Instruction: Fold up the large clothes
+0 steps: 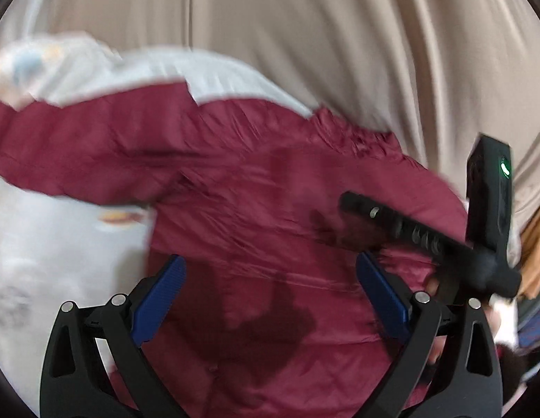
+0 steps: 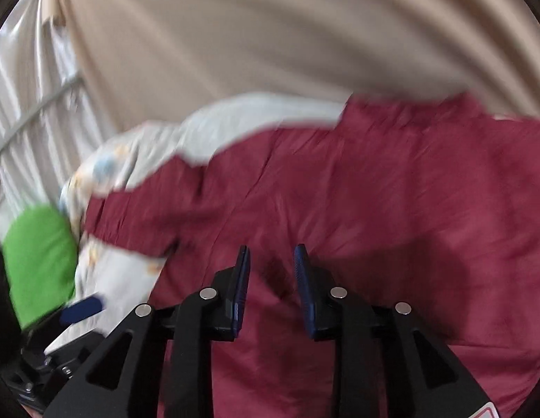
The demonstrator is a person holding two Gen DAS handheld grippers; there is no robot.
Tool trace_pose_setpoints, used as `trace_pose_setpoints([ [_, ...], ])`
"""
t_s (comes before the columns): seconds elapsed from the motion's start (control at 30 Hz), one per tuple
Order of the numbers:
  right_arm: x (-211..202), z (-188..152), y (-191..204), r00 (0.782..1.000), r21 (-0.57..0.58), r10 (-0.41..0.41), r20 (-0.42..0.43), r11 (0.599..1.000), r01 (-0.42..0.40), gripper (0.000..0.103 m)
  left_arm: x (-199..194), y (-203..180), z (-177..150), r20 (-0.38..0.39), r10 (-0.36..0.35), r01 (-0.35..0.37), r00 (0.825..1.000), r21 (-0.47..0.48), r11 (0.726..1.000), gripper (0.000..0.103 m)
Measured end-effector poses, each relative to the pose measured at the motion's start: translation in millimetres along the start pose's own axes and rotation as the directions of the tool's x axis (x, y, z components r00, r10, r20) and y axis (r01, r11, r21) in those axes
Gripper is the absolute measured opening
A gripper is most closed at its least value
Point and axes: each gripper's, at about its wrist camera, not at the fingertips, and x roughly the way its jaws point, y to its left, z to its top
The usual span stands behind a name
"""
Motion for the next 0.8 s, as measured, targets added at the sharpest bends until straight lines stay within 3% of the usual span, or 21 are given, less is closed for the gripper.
trace_pose_setpoints([
  [0.03,-11.0,-1.6,-2.1,1.000,-0.004,0.007,0.011,1.000,-0.007,0.033,10.8,2.6,2.4,-0.023,-0.032,0.032,0.999,-0.025,0.999,0.096],
  [0.13,-66.8,-7.2,-25.3,0.992,-0.017,-0.028,0.122,0.999,0.031,0.064,35.3,5.7,8.2,-0.061,-0.079,0.075,0.995,-0.069,0.995,0.096],
  [0.23,-121.2,-25.1,-70.2,0.955,0.000,-0.213,0.204,0.976,0.217,0.069,66.5,1.9,15.2,-0.107,-0.111,0.099,0.988,-0.107,0.989,0.095],
  [0.33,-149.1,-43.1,-123.2,0.916,0.101,-0.365,0.169,0.931,0.352,0.069,95.7,-6.6,19.6,-0.163,-0.143,0.121,0.976,-0.135,0.983,0.091],
  [0.4,-165.3,-56.2,-159.7,0.903,0.207,-0.409,0.134,0.902,0.378,0.070,103.4,-16.0,20.8,-0.167,-0.136,0.118,0.977,-0.111,0.987,0.077],
  [0.47,-181.6,-69.2,-196.5,0.895,0.318,-0.431,0.114,0.869,0.378,0.070,110.7,-23.8,27.4,-0.162,-0.123,0.112,0.979,-0.073,0.991,0.050],
  [0.53,-184.3,-76.0,-215.8,0.888,0.372,-0.448,0.104,0.845,0.383,0.070,116.1,-22.9,37.0,-0.162,-0.133,0.121,0.978,-0.082,0.989,0.014],
  [0.63,-178.4,-77.7,-233.0,0.878,0.417,-0.472,0.080,0.816,0.401,0.070,110.7,-15.3,52.6,-0.106,-0.167,0.157,0.980,-0.100,0.983,0.005],
  [0.73,-170.3,-71.1,-230.5,0.903,0.425,-0.418,0.101,0.839,0.341,0.070,91.6,-8.1,66.6,-0.019,-0.107,0.106,0.994,-0.052,0.993,0.004],
  [0.8,-162.1,-65.8,-224.7,0.910,0.401,-0.399,0.114,0.856,0.326,0.070,90.5,-1.3,67.6,-0.002,-0.043,0.043,0.999,-0.024,0.999,0.004],
])
